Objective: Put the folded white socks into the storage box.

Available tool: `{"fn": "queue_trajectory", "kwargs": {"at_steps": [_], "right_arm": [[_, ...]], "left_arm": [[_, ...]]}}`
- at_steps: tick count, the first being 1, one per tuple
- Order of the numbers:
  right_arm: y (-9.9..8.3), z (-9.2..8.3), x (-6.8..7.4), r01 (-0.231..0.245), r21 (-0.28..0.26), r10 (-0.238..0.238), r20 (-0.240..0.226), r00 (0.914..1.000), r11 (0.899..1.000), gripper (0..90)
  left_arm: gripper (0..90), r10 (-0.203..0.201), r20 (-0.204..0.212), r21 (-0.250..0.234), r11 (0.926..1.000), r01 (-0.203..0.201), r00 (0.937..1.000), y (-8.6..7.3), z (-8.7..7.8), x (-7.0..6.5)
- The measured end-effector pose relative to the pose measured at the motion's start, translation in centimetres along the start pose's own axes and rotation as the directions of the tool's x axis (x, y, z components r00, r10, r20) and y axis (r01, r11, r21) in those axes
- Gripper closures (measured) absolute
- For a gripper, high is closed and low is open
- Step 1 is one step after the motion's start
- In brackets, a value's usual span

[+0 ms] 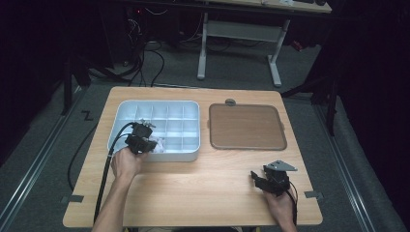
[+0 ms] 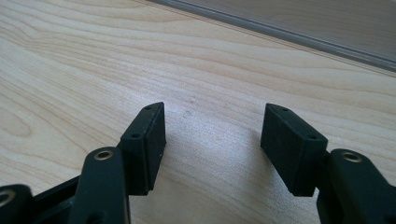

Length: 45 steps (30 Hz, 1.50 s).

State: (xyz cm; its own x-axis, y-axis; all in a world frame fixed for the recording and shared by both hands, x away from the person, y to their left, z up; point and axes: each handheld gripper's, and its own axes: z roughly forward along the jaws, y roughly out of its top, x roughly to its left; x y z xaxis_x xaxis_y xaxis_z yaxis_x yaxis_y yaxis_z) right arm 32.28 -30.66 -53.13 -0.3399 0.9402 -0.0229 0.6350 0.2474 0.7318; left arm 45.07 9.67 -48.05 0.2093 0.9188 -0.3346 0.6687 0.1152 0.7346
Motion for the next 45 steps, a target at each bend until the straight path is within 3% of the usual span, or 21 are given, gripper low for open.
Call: {"fn": "queue_trajectory", "kwargs": {"at_steps": [3,11,21,23,26,31,35,42,45], "right_arm": [[0.0,0.0,0.0,0.000,0.000,0.000,0.000,1.0000,1.000,41.0],[0.0,0.0,0.0,0.000,0.000,0.000,0.000,1.0000,1.000,41.0],[0.0,0.0,0.0,-0.001,0.001,0.001,0.001,1.0000,1.000,40.8],[0.0,0.0,0.0,-0.001,0.001,0.001,0.000,1.0000,1.000,40.7],[0.0,0.0,0.0,-0.001,0.001,0.001,0.000,1.0000,1.000,40.6],[0.0,0.0,0.0,-0.001,0.001,0.001,0.000,1.0000,1.000,40.6],[0.0,0.0,0.0,-0.001,0.001,0.001,0.000,1.0000,1.000,40.6],[0.0,0.0,0.0,-0.001,0.001,0.001,0.000,1.0000,1.000,40.5],[0.0,0.0,0.0,-0.001,0.001,0.001,-0.001,1.0000,1.000,40.5]], "left_arm": [[89.4,-0.003,-0.009,0.012,0.9999,0.003,1.0000,-0.1,0.2,0.0],[89.3,-0.059,-0.010,0.059,0.9965,0.060,0.9982,-0.2,0.9,0.8],[89.2,-0.045,-0.014,0.062,0.9970,0.046,0.9989,-0.2,0.9,0.9],[88.3,-0.034,-0.007,0.052,0.9980,0.035,0.9994,-0.3,0.8,0.9],[86.3,-0.054,0.010,0.027,0.9982,0.054,0.9985,-0.4,0.5,0.9],[75.3,-0.067,0.032,-0.016,0.9976,0.067,0.9973,-0.2,-0.4,0.9],[66.2,-0.092,0.056,-0.049,0.9943,0.095,0.9942,0.1,-1.2,0.9],[50.7,-0.099,0.058,-0.104,0.9891,0.105,0.9934,0.4,-2.4,1.1],[47.8,-0.114,0.088,-0.137,0.9825,0.126,0.9895,0.7,-3.3,1.1]]}}
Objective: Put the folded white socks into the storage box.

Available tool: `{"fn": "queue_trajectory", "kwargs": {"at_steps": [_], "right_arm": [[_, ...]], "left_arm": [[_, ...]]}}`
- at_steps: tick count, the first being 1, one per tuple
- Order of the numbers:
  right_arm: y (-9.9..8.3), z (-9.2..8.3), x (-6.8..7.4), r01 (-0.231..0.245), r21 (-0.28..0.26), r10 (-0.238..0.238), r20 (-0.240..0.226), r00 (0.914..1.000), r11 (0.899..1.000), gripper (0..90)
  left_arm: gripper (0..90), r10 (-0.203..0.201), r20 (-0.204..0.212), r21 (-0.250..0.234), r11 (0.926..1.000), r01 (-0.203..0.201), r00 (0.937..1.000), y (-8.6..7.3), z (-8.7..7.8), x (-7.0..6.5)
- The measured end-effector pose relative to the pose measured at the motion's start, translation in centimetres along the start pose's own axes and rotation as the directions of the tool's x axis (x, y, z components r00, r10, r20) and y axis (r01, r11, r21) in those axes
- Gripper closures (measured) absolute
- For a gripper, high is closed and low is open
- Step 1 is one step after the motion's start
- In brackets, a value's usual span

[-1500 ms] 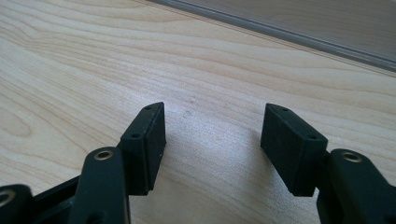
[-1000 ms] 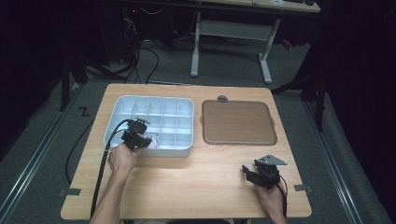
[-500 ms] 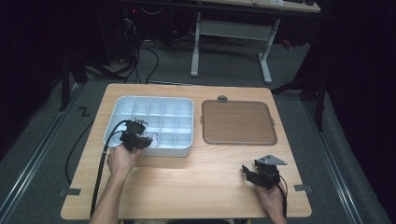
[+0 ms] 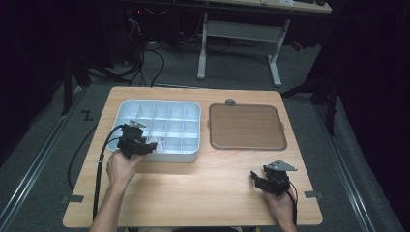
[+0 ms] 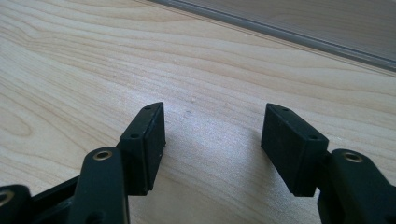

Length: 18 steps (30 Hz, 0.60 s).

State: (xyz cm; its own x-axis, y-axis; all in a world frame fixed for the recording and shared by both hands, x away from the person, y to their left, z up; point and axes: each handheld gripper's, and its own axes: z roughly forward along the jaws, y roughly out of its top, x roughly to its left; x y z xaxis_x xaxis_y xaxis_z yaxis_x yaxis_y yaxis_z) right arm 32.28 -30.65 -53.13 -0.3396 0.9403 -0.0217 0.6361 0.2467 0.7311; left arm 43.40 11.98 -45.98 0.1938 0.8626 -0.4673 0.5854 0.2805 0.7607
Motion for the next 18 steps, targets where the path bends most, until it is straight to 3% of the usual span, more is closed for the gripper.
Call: {"fn": "queue_trajectory", "kwargs": {"at_steps": [4,18], "right_arm": [[0.0,0.0,0.0,0.000,0.000,0.000,0.000,1.0000,1.000,40.5],[0.0,0.0,0.0,0.001,0.000,-0.001,-0.002,1.0000,1.000,40.0]], "left_arm": [[46.8,-0.032,0.033,-0.034,0.9988,0.034,0.9989,0.3,-1.2,-0.1],[45.7,-0.040,0.124,-0.105,0.9930,0.053,0.9914,-1.4,-4.4,-0.6]]}}
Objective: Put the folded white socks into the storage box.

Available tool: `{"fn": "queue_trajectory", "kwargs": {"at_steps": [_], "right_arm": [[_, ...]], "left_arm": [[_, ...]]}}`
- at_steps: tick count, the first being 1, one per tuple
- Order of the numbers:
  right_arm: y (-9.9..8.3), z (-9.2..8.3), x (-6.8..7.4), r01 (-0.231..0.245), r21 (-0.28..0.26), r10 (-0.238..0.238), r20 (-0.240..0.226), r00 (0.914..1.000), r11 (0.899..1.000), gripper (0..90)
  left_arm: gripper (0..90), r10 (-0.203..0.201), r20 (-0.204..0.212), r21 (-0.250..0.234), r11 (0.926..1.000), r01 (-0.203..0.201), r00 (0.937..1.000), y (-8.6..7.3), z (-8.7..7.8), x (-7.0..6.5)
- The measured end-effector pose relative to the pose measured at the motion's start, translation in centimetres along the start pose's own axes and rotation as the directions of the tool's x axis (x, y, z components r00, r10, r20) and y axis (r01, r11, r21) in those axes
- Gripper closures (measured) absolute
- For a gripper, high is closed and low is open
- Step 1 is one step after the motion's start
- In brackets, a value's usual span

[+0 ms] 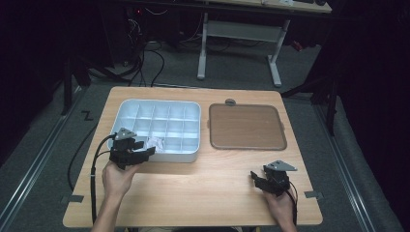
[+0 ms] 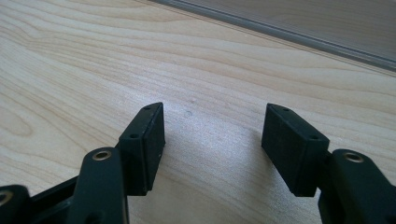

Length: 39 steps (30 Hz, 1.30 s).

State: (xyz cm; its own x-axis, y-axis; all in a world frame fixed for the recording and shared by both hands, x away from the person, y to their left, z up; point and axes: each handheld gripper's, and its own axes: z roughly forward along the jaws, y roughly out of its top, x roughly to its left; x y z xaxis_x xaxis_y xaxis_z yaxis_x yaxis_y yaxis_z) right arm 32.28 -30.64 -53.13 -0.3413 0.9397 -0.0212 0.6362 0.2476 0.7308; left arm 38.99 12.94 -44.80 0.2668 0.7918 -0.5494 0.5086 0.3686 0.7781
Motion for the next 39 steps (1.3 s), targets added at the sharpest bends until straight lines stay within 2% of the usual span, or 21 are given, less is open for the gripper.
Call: {"fn": "queue_trajectory", "kwargs": {"at_steps": [2,9,14,20,30,39], "right_arm": [[0.0,0.0,0.0,0.000,0.000,0.000,0.000,1.0000,1.000,40.0],[0.0,0.0,0.0,0.000,0.001,0.000,-0.001,1.0000,1.000,39.4],[0.0,0.0,0.0,0.001,0.001,-0.001,-0.001,1.0000,1.000,39.2],[0.0,0.0,0.0,-0.001,0.001,0.001,-0.001,1.0000,1.000,39.1],[0.0,0.0,0.0,-0.001,0.003,0.001,-0.002,1.0000,1.000,38.9],[0.0,0.0,0.1,-0.001,0.003,0.001,-0.002,1.0000,1.000,38.8]], "left_arm": [[45.5,0.001,0.006,-0.004,1.0000,-0.001,1.0000,-0.3,-0.3,-0.1],[44.8,0.044,0.008,-0.029,0.9986,-0.044,0.9990,-1.5,-1.5,-0.3],[44.8,0.049,0.032,-0.033,0.9983,-0.048,0.9983,-2.4,-2.2,-0.6],[44.6,0.022,0.053,-0.026,0.9994,-0.021,0.9984,-3.2,-2.5,-0.7],[43.9,0.005,0.064,-0.002,1.0000,-0.005,0.9979,-4.5,-2.4,-0.4],[43.1,-0.028,0.074,0.023,0.9994,0.026,0.9969,-5.9,-2.1,0.0]]}}
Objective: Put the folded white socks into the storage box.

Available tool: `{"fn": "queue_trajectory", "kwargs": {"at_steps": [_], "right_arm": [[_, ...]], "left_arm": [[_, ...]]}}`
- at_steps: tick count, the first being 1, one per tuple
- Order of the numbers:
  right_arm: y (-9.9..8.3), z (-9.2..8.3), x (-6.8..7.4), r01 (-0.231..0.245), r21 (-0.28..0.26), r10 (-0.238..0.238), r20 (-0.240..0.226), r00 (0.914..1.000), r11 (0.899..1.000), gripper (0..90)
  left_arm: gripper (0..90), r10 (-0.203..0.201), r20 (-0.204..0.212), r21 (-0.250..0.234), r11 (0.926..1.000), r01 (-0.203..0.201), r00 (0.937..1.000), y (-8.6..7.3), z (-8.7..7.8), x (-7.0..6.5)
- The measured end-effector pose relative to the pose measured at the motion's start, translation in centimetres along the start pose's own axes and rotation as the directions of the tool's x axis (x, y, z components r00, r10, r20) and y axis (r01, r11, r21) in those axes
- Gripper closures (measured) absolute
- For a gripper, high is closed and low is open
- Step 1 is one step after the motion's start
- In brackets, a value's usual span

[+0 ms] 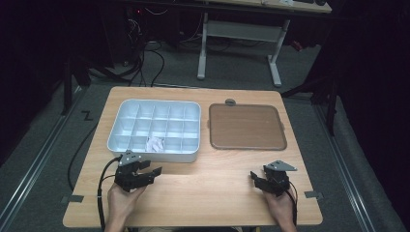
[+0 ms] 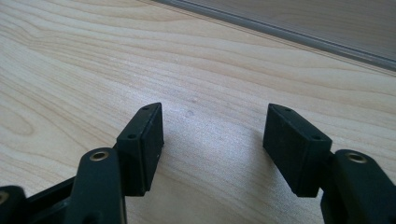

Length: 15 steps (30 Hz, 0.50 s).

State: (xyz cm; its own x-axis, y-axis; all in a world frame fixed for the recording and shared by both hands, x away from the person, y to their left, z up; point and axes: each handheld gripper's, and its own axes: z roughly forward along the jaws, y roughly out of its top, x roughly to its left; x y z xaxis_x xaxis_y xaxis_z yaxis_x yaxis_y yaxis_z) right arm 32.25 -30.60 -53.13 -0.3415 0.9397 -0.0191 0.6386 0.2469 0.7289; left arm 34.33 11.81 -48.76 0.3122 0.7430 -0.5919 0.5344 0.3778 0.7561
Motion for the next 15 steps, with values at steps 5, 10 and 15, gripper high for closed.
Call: {"fn": "queue_trajectory", "kwargs": {"at_steps": [5,10,15], "right_arm": [[0.0,0.0,0.0,0.000,0.000,0.000,0.000,1.0000,1.000,38.8],[0.0,0.0,0.0,0.000,0.000,0.000,0.000,1.0000,1.000,38.6],[0.0,0.0,0.0,0.000,0.000,0.000,0.000,1.0000,1.000,38.6]], "left_arm": [[43.0,-0.012,-0.005,0.018,0.9998,0.012,0.9999,-0.9,0.3,0.4],[43.0,-0.014,-0.005,0.026,0.9996,0.014,0.9999,-1.7,0.6,0.5],[42.9,-0.002,-0.013,0.031,0.9995,0.002,0.9999,-2.3,0.9,0.4]]}}
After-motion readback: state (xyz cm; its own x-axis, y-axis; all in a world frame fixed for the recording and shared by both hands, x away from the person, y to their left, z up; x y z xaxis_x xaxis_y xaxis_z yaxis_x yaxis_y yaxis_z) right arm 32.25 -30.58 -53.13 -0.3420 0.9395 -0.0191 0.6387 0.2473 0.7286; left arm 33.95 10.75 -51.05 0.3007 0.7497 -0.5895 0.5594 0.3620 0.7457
